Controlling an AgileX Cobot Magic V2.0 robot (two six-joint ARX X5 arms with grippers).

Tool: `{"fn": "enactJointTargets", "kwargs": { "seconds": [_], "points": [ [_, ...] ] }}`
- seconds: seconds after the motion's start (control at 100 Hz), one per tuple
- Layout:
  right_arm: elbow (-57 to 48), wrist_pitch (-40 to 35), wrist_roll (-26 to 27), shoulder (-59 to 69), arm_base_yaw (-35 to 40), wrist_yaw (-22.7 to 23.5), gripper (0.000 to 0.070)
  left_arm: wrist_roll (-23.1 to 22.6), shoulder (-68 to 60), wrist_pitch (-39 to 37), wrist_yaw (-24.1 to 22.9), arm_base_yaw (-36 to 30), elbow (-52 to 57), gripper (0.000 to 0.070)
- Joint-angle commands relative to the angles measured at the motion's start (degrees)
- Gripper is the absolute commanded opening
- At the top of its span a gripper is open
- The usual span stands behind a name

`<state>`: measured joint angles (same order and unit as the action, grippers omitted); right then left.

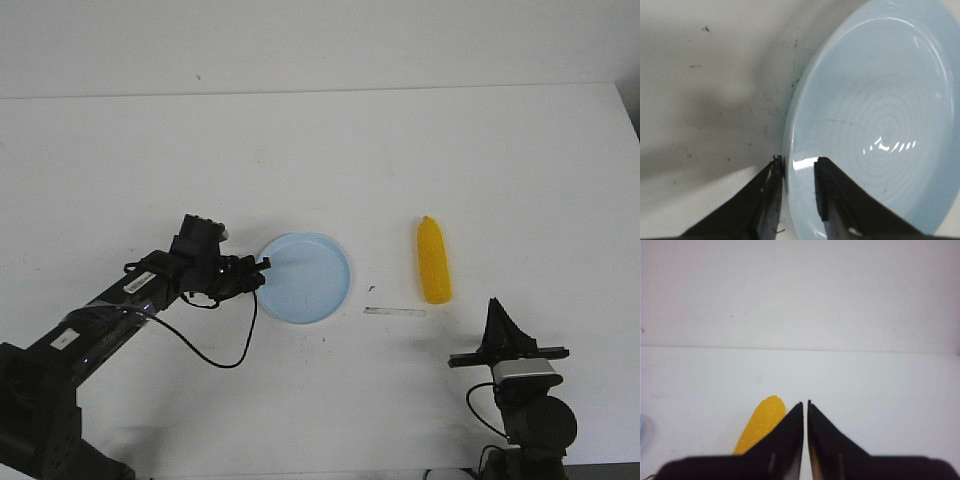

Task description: Place corn on plate with both arms

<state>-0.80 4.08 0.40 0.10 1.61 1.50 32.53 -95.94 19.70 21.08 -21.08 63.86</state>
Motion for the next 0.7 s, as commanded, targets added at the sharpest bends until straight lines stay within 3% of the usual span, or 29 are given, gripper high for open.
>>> {"fn": "enactJointTargets", "kwargs": {
  "seconds": [0.0,0.16,0.35,0.4,0.51,0.69],
  "points": [
    [0.09,0.59,-0.04,-0.02,0.04,-0.02,0.0016,0.04,0.61,-0.31,0.13,-0.26,0.90,0.0170],
    [0.09,0.59,-0.04,-0.02,0.04,-0.02,0.0016,-1.31,5.07,-0.17,0.09,-0.24,0.90,0.0164],
    [0.09,0.59,-0.04,-0.02,0.04,-0.02,0.0016,-8.04,11.89,-2.64,-3.45,1.46,-1.05,0.0147],
    [0.09,0.59,-0.04,-0.02,0.04,-0.02,0.0016,-9.27,13.79,-4.13,-5.51,2.23,-2.58,0.0135],
    [0.09,0.59,-0.04,-0.02,0.04,-0.02,0.0016,-11.65,18.49,-9.07,-8.02,4.50,-7.82,0.0000],
    [0.09,0.59,-0.04,-0.02,0.04,-0.02,0.0016,-13.14,27.43,-19.93,-8.02,9.51,-18.05,0.0000]
  ]
}}
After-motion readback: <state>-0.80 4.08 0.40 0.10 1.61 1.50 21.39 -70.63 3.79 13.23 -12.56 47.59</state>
